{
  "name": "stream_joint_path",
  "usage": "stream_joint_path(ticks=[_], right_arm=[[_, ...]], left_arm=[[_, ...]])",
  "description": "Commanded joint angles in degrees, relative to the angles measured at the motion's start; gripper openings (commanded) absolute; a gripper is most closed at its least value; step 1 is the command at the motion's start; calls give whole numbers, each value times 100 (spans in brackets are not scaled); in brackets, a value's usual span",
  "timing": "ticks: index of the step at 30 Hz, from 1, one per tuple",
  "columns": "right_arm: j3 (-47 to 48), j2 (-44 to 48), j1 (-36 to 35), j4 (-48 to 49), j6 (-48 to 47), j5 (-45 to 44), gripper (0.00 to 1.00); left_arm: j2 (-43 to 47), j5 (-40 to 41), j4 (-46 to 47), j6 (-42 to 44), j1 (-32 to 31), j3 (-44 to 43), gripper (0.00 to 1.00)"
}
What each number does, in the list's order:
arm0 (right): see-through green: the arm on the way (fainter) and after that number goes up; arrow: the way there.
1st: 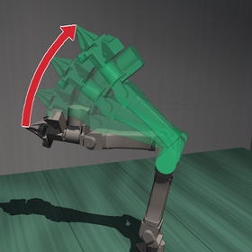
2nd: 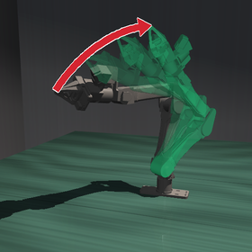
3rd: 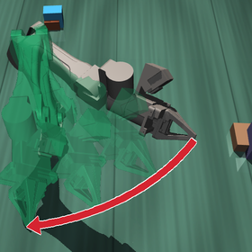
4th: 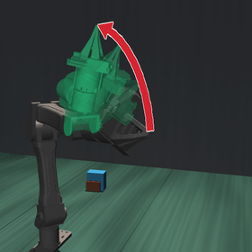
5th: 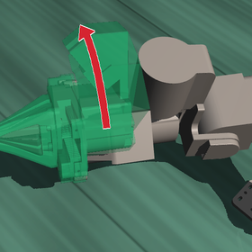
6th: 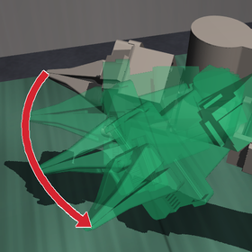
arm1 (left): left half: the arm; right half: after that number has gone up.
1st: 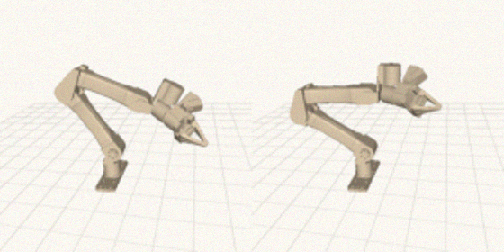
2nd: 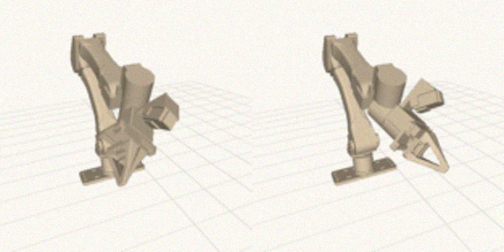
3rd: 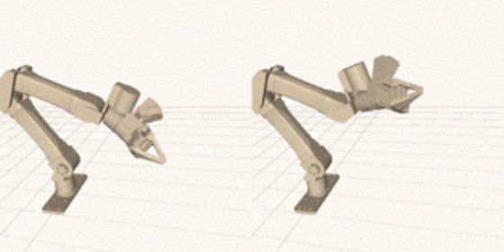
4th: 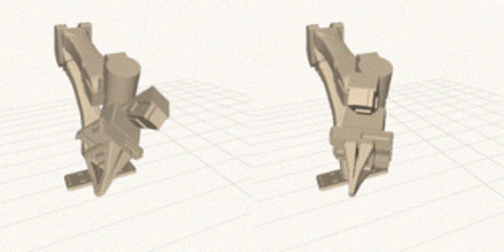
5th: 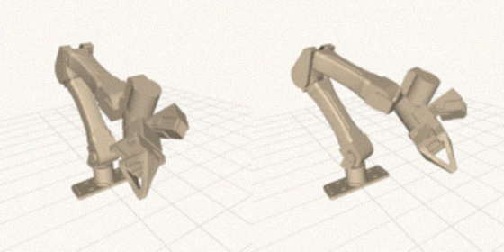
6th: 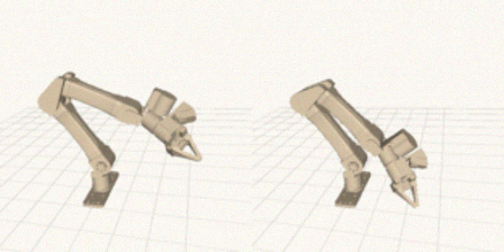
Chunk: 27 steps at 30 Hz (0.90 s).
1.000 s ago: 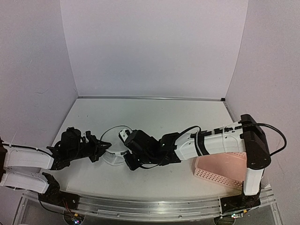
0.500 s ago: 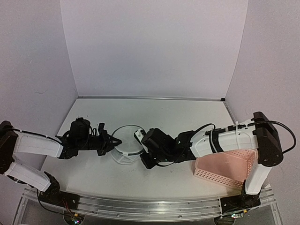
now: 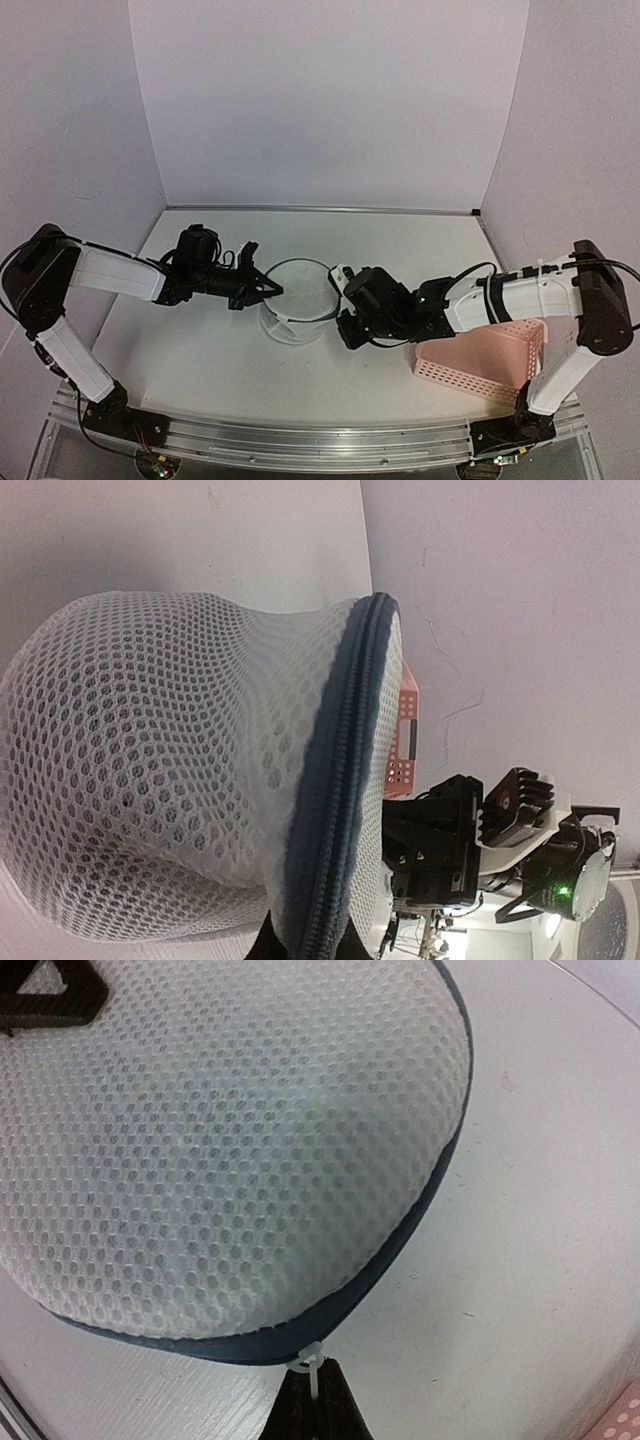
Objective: Unzip the laundry bag and remove the bra
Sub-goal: Unzip the zipper of the laundry bag, then adjust the laundry bag at the center of the board.
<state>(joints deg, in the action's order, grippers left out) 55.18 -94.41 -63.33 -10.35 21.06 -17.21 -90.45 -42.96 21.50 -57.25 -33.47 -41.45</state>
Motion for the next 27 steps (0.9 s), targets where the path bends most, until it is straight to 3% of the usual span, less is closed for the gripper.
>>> stream_joint_path(ticks=[1, 7, 11, 20, 27], right_arm=[[-277, 457, 222, 89, 24, -346, 0], [-500, 747, 217, 155, 137, -172, 0], [-577, 809, 82, 279, 288, 4, 0], [-270, 455, -152, 279, 851, -66, 0], [156, 149, -154, 256, 1320, 120, 0]], left_arm=[[-309, -545, -549, 858, 131, -701, 0], [-722, 173, -2629, 2051, 196, -1863, 0], [-861, 373, -3019, 2252, 248, -2326, 6], [-883, 990, -3747, 2473, 535, -2881, 53], [-92, 1673, -4178, 2344, 754, -2659, 69]])
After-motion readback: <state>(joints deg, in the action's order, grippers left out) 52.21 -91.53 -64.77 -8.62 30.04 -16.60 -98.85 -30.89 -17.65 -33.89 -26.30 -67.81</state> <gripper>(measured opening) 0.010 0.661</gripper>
